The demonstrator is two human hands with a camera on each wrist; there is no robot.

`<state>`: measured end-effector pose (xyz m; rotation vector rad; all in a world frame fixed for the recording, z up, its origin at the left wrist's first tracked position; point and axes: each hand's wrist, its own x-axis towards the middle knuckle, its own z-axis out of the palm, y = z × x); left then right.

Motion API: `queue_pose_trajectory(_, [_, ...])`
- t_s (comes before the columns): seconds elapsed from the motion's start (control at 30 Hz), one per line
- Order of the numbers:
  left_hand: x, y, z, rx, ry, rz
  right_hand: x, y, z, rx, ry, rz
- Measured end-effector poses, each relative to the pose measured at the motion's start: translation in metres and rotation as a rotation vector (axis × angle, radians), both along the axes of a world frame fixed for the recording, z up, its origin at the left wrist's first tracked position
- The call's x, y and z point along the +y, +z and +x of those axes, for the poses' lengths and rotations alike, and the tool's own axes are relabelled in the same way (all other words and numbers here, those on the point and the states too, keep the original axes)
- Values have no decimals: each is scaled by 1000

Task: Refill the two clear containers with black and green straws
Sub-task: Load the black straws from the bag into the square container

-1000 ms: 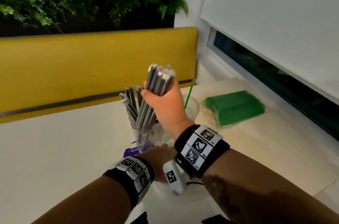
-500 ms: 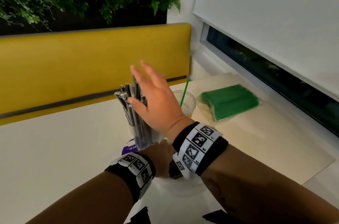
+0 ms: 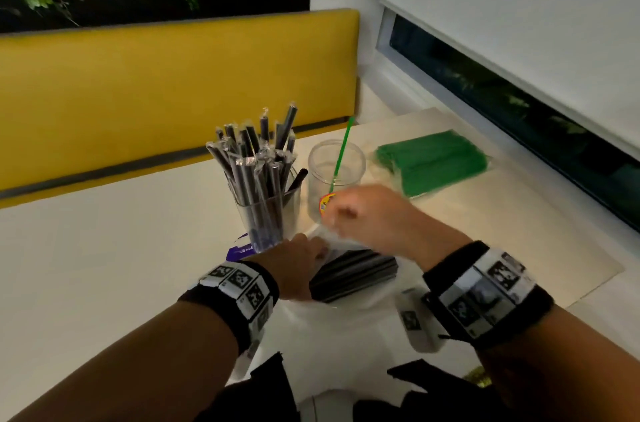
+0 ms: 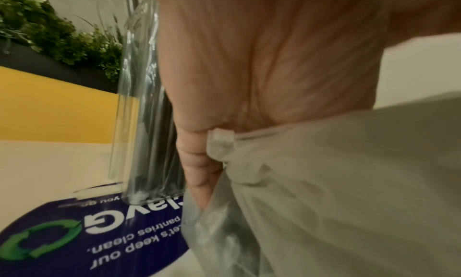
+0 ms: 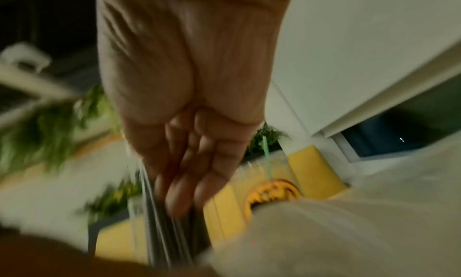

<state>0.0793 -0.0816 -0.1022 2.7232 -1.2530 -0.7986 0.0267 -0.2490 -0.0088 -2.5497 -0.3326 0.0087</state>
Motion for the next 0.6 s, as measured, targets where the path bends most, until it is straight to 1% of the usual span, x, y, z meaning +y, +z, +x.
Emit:
queue_pose_trajectory(0.03, [1, -1, -1, 0, -6, -20, -3, -23, -5, 48, 84, -170])
queue_pose_trajectory(0.07, [1, -3, -1, -5, -3, -48, -5, -45, -10, 92, 147, -266])
queue_pose_trajectory(0.13, [2, -9, -1, -18, 18, -113, -5, -81, -13, 196, 165, -407])
queue_pose_trajectory(0.2, [2, -12, 0, -26, 45, -159, -5, -104, -12, 212, 144, -513])
queue_pose_trajectory(0.33, [5, -16, 4, 56, 93, -247, -1, -118, -18, 120, 129, -476])
queue_pose_trajectory(0.4, [9, -19, 5, 95, 111, -290, 2, -120, -22, 124, 107, -451])
queue_pose_trajectory(0.5, [11, -14, 0, 157, 120, -316, 5, -121, -22, 193, 46, -418])
queue_pose_trajectory(0.6, [14, -10, -6, 163, 148, -351, 5, -121, -21, 285, 15, -403])
